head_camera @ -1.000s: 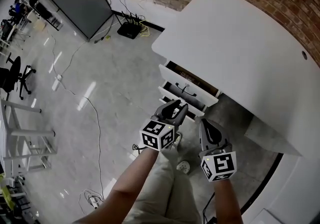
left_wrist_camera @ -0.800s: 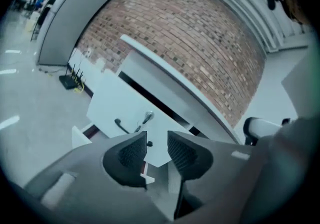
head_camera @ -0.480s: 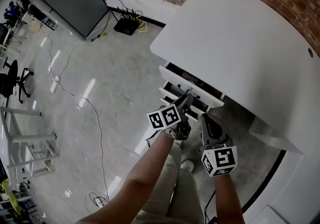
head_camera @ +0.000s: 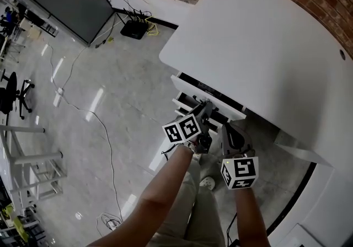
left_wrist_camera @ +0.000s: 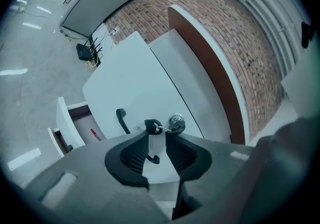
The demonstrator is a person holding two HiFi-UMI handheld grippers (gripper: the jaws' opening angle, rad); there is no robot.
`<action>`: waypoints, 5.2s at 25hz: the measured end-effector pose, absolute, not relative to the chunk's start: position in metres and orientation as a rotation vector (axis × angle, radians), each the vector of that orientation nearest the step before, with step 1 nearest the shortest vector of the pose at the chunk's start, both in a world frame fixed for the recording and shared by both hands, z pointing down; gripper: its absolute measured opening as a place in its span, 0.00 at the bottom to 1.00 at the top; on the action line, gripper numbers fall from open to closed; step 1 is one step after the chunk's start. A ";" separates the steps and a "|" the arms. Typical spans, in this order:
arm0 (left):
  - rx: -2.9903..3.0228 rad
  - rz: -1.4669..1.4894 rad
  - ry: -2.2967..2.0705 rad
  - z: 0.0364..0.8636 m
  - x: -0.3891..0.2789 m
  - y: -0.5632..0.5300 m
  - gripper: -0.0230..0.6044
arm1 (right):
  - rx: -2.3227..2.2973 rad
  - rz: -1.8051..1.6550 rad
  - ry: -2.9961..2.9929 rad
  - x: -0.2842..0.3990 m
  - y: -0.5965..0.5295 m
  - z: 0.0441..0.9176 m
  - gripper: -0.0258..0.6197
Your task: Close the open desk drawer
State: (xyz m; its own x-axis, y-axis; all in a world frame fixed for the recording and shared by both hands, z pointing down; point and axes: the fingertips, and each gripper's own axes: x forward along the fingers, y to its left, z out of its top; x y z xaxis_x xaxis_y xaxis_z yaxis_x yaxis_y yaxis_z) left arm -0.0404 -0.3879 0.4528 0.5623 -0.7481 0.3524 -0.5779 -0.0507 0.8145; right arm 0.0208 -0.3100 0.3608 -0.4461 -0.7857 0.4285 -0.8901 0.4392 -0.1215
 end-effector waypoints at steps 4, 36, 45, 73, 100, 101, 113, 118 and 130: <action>1.759 -0.168 -1.110 0.449 -0.038 -0.388 0.19 | 1.449 0.492 -2.346 0.023 -0.317 0.365 0.06; 1.772 -0.171 -1.070 0.446 -0.010 -0.448 0.19 | 1.483 0.529 -2.306 0.037 -0.335 0.375 0.06; 1.780 -0.159 -1.088 0.446 -0.007 -0.456 0.19 | 1.483 0.531 -2.308 0.040 -0.336 0.379 0.06; 2.028 -0.080 -1.193 0.353 -0.009 -0.354 0.13 | 1.405 0.362 -2.446 0.048 -0.254 0.302 0.06; 2.669 0.008 -1.196 0.062 -0.021 -0.205 0.05 | 1.496 0.183 -2.513 0.033 -0.177 0.096 0.06; 2.682 0.016 -1.191 0.055 -0.024 -0.203 0.05 | 1.512 0.164 -2.515 0.030 -0.178 0.085 0.06; 2.772 -0.043 -1.083 0.017 -0.058 -0.186 0.05 | 1.672 0.046 -2.454 0.006 -0.164 0.026 0.06; 2.763 -0.056 -1.058 0.044 -0.073 -0.184 0.05 | 1.673 0.035 -2.449 -0.007 -0.160 0.048 0.06; 2.684 -0.076 -1.189 0.165 -0.082 -0.199 0.05 | 1.528 0.054 -2.475 -0.003 -0.162 0.172 0.06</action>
